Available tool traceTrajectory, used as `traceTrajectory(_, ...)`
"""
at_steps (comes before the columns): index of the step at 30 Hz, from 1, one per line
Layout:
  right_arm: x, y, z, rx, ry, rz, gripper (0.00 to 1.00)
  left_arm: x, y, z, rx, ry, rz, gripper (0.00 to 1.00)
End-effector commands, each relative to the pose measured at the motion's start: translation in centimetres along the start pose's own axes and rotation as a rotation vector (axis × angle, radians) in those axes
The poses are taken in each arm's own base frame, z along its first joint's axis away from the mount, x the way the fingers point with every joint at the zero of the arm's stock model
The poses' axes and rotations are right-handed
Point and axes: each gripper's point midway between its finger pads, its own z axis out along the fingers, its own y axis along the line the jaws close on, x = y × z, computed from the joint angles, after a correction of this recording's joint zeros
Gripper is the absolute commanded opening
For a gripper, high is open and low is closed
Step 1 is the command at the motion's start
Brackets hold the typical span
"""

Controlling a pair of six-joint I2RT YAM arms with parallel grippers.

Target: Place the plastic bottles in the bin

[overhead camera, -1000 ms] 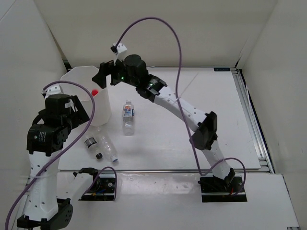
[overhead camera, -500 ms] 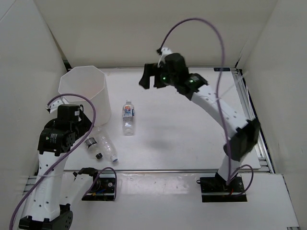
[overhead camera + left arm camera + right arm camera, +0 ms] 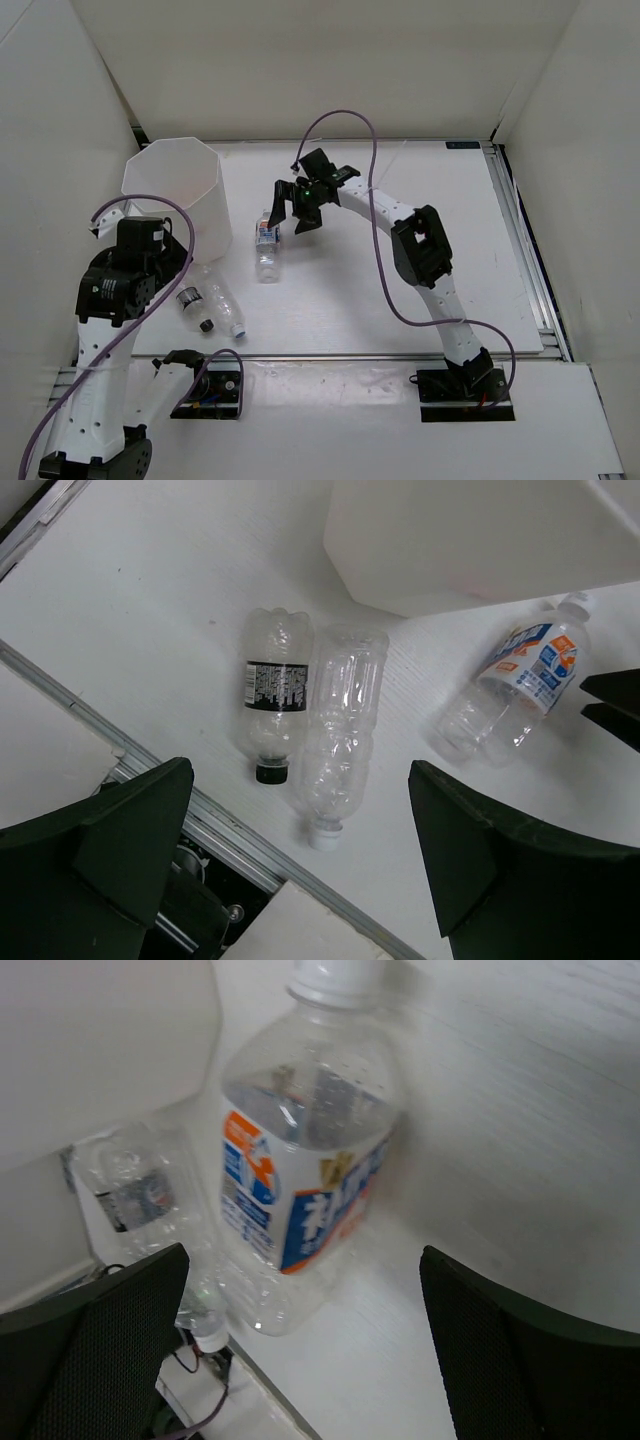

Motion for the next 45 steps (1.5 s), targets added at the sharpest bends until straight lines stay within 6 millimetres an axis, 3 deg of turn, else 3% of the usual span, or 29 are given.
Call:
traceTrajectory(1,-1.4,4.7,-0.7,-0.145,-0.028,-0.005,1.00,-1.1,0.2,-1.1,-0.001,-0.027,0.006,1.00)
traceTrajectory(5,-1.1,5.8,1.4,-0.166,-0.017,0.005,1.00,-2.0,-0.1,-1.7,0.016,-0.046,0.012,1.00)
traceTrajectory(9,-0.3,5.5,3.4,-0.159,0.013,0.047,1.00,-2.4,-0.1,-2.2,0.024,-0.055,0.006,1.00)
traceTrajectory(16,0.6,2.5,5.5,-0.043,0.004,0.101,1.00,-2.1,0.5,-2.6,0.017,-0.048,0.029,1.00)
traceTrajectory(19,1.3,2.1,6.3,-0.034,0.023,0.104,1.00,-2.0,0.5,-2.8,0.029,-0.048,0.035,1.00)
traceTrajectory(22,1.1,2.4,6.2,-0.039,0.017,0.099,0.93,-2.1,0.6,-3.0,0.034,-0.054,0.040,1.00)
traceTrajectory(30,3.1,0.5,6.4,0.016,0.064,0.147,0.76,-1.9,0.8,-2.8,0.022,-0.054,0.044,1.00)
traceTrajectory(31,2.5,0.5,5.9,0.012,0.052,0.149,0.76,-1.9,0.8,-2.8,0.022,-0.054,0.044,1.00)
traceTrajectory(32,2.8,0.4,5.7,0.018,0.059,0.145,0.78,-1.9,0.8,-2.8,0.022,-0.054,0.044,1.00)
traceTrajectory(35,2.4,1.2,4.8,0.004,0.044,0.113,1.00,-1.6,1.0,-2.6,0.016,-0.048,0.048,1.00)
traceTrajectory(41,2.1,2.5,4.6,-0.045,0.048,0.132,1.00,-1.2,1.4,-2.7,0.024,-0.056,0.024,1.00)
traceTrajectory(45,2.5,3.5,5.8,-0.063,0.062,0.122,1.00,-1.1,1.4,-3.0,0.037,-0.058,0.031,1.00)
